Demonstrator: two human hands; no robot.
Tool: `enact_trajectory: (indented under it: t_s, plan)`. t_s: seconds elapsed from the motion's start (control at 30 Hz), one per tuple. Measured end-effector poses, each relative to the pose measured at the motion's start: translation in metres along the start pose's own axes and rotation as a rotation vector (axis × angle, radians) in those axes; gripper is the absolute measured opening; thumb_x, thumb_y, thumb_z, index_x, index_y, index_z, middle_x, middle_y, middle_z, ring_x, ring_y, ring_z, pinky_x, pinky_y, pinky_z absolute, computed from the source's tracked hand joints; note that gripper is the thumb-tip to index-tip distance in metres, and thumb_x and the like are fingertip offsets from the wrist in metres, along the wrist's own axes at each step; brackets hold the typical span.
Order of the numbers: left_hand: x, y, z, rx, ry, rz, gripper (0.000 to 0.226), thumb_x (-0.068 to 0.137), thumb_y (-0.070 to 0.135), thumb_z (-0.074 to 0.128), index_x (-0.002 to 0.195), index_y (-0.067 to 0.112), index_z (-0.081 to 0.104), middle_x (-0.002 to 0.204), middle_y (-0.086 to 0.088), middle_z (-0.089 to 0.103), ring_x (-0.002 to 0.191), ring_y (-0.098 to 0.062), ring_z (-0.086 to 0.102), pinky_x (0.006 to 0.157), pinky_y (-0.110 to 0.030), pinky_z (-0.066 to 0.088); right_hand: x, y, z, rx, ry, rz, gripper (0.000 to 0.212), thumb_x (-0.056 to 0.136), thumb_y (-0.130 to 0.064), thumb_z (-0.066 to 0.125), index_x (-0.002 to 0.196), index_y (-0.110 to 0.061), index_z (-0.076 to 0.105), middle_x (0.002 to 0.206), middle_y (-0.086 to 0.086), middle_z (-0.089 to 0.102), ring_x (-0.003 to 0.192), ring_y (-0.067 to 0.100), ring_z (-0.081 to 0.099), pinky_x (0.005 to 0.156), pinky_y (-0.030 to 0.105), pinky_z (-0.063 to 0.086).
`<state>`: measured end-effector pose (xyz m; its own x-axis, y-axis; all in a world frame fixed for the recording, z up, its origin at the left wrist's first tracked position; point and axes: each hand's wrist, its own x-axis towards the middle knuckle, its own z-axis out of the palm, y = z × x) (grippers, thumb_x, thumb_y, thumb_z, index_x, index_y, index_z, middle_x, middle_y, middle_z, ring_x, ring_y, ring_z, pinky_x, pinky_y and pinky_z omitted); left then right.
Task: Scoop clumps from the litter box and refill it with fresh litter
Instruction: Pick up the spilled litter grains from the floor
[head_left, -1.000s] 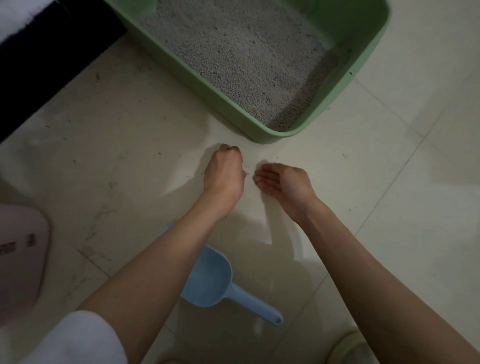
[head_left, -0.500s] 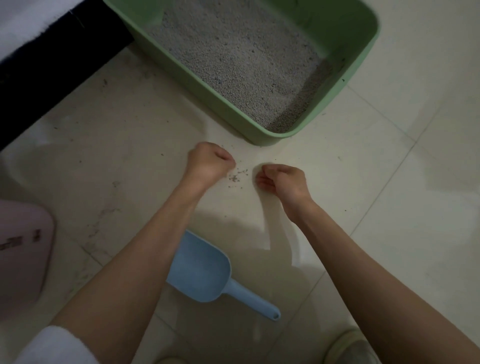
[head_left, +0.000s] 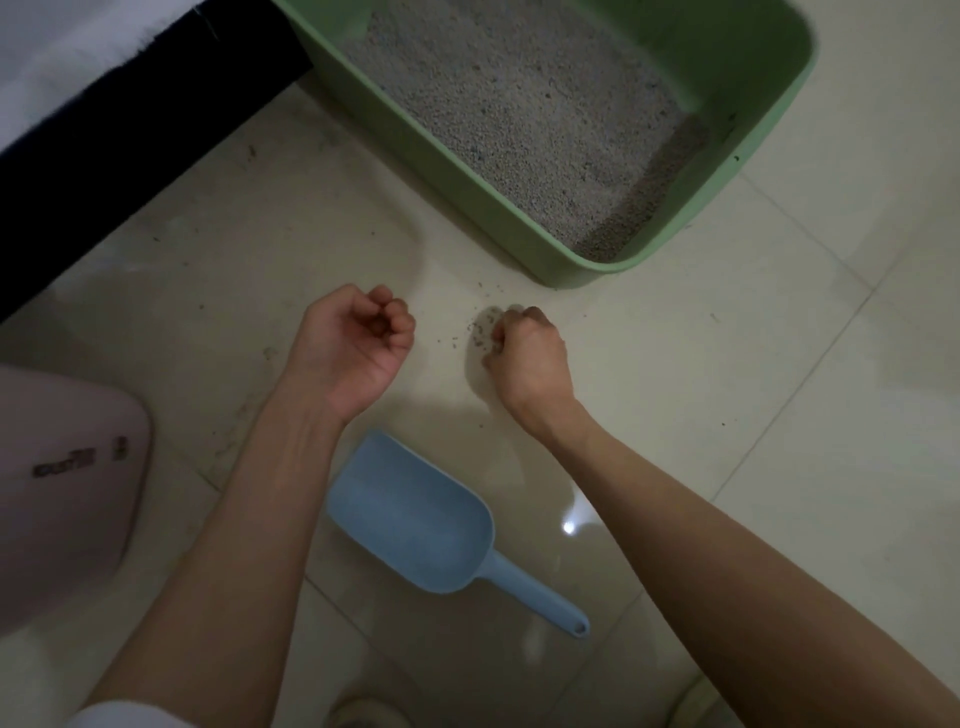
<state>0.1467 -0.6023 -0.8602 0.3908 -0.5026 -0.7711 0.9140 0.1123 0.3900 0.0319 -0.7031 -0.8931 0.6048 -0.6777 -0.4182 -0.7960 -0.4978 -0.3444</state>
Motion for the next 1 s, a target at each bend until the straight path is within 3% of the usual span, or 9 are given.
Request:
enact_trajectory:
  t_s: [0.23, 0.47, 0.57, 0.63, 0.73, 0.8, 0.87, 0.93, 1.0]
  plan:
    - [-0.003, -0.004, -0.001, 0.100, 0.033, 0.018, 0.011, 0.057, 0.006, 0.041, 0.056, 0.005, 0.052, 0.054, -0.006, 0.048, 0.050, -0.016, 0.046, 0.044, -0.018, 0.039, -0.002, -0.011, -0.012, -0.171, -0.032, -0.068, 0.033, 0.088, 0.003, 0.041, 0.115, -0.001, 0.059, 0.117, 0.019, 0.060, 0.107, 0.033, 0.058, 0.088, 0.034, 0.044]
    - [-0.006, -0.010, -0.007, 0.229, 0.120, 0.028, 0.030, 0.089, 0.010, 0.034, 0.084, 0.000, 0.062, 0.075, -0.009, 0.059, 0.071, -0.017, 0.059, 0.060, -0.020, 0.052, -0.003, -0.013, -0.005, -0.169, -0.047, -0.106, 0.030, 0.086, 0.004, 0.043, 0.111, 0.002, 0.060, 0.114, 0.020, 0.062, 0.104, 0.034, 0.059, 0.088, 0.035, 0.045]
    - [-0.009, -0.011, -0.011, 0.229, 0.140, 0.022, 0.032, 0.093, 0.012, 0.032, 0.089, 0.001, 0.062, 0.088, -0.011, 0.061, 0.083, -0.020, 0.062, 0.071, -0.023, 0.051, -0.002, -0.002, -0.010, 0.313, -0.010, 0.126, 0.017, 0.079, 0.001, 0.052, 0.083, 0.001, 0.068, 0.086, 0.018, 0.068, 0.082, 0.030, 0.063, 0.079, 0.034, 0.048]
    - [-0.013, -0.012, -0.014, 0.247, 0.153, 0.018, 0.033, 0.094, 0.012, 0.030, 0.091, 0.001, 0.061, 0.091, -0.012, 0.062, 0.085, -0.020, 0.062, 0.072, -0.024, 0.051, -0.011, 0.002, -0.018, 0.996, -0.072, 0.344, 0.016, 0.080, 0.006, 0.055, 0.069, 0.000, 0.065, 0.070, 0.014, 0.061, 0.063, 0.022, 0.056, 0.069, 0.032, 0.050]
    - [-0.020, -0.014, -0.014, 0.279, 0.174, 0.018, 0.033, 0.094, 0.012, 0.030, 0.088, 0.002, 0.060, 0.087, -0.011, 0.060, 0.082, -0.019, 0.060, 0.069, -0.024, 0.050, -0.021, 0.006, -0.029, 1.839, -0.307, 0.510, 0.022, 0.088, 0.008, 0.048, 0.070, -0.001, 0.054, 0.067, 0.010, 0.049, 0.061, 0.013, 0.048, 0.053, 0.017, 0.050]
    - [-0.026, -0.013, -0.011, 0.325, 0.181, 0.041, 0.032, 0.094, 0.011, 0.030, 0.085, 0.003, 0.060, 0.084, -0.010, 0.058, 0.079, -0.018, 0.058, 0.069, -0.023, 0.049, -0.026, 0.004, -0.036, 2.024, -0.422, 0.482, 0.020, 0.087, 0.007, 0.043, 0.072, -0.005, 0.050, 0.069, 0.006, 0.038, 0.062, 0.012, 0.043, 0.048, 0.015, 0.048]
    - [-0.032, -0.011, -0.008, 0.361, 0.180, 0.080, 0.034, 0.096, 0.013, 0.030, 0.083, 0.003, 0.059, 0.082, -0.010, 0.056, 0.077, -0.017, 0.056, 0.070, -0.022, 0.048, -0.031, -0.005, -0.042, 2.064, -0.510, 0.415, 0.017, 0.067, 0.010, 0.055, 0.076, -0.004, 0.052, 0.068, 0.006, 0.039, 0.056, 0.013, 0.046, 0.046, 0.018, 0.046]
    - [-0.037, -0.008, -0.004, 0.360, 0.176, 0.116, 0.037, 0.098, 0.016, 0.028, 0.082, 0.003, 0.059, 0.081, -0.010, 0.056, 0.077, -0.017, 0.055, 0.070, -0.022, 0.048, -0.035, -0.009, -0.046, 2.085, -0.632, 0.295, 0.032, 0.043, 0.012, 0.068, 0.069, -0.002, 0.058, 0.063, 0.008, 0.045, 0.050, 0.016, 0.049, 0.047, 0.020, 0.045]
    - [-0.043, -0.004, 0.000, 0.347, 0.169, 0.144, 0.038, 0.099, 0.018, 0.028, 0.082, 0.003, 0.059, 0.081, -0.011, 0.057, 0.077, -0.017, 0.055, 0.069, -0.022, 0.048, -0.037, -0.013, -0.050, 2.084, -0.729, 0.223, 0.029, 0.038, 0.010, 0.070, 0.060, -0.003, 0.057, 0.060, 0.006, 0.043, 0.050, 0.017, 0.046, 0.047, 0.022, 0.042]
